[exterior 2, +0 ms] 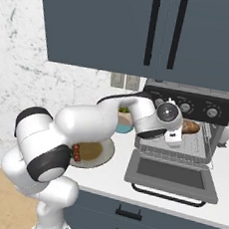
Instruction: Pick up the kebab skewer and baguette bread, and place them inside the toaster oven. Close the toaster oven door and start by setting the timer.
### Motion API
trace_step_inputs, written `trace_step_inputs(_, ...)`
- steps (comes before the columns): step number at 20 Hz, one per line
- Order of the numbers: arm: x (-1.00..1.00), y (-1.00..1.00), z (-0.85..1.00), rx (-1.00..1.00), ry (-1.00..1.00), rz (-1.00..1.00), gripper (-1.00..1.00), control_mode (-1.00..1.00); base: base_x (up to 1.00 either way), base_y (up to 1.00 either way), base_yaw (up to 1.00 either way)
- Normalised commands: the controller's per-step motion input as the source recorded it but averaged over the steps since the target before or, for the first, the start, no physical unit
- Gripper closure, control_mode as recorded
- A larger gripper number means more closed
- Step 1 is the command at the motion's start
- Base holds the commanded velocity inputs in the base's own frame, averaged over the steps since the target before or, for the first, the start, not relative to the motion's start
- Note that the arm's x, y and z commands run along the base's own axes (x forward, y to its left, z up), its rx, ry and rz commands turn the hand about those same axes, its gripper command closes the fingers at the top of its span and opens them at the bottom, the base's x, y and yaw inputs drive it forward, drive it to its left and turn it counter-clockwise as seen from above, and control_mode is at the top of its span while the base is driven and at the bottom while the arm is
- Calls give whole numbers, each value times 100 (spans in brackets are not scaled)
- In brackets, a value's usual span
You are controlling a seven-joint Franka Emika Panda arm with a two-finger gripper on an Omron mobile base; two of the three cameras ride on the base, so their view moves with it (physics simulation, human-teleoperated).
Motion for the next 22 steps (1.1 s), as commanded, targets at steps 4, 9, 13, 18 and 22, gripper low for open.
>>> trace_step_inputs(4, 0, 0, 0, 0, 0, 0, -100, -100, 0, 0, 0)
trace_step_inputs(9, 0, 0, 0, 0, 0, 0, -100, -100, 0, 0, 0)
trace_step_inputs(13, 0, 0, 0, 0, 0, 0, -100, -100, 0, 0, 0)
trace_step_inputs(18, -26, -5, 2, 0, -3, 0, -100, -100, 0, 0, 0)
trace_step_inputs(22, -94, -4, 18, -6, 0, 2, -100, -100, 0, 0, 0)
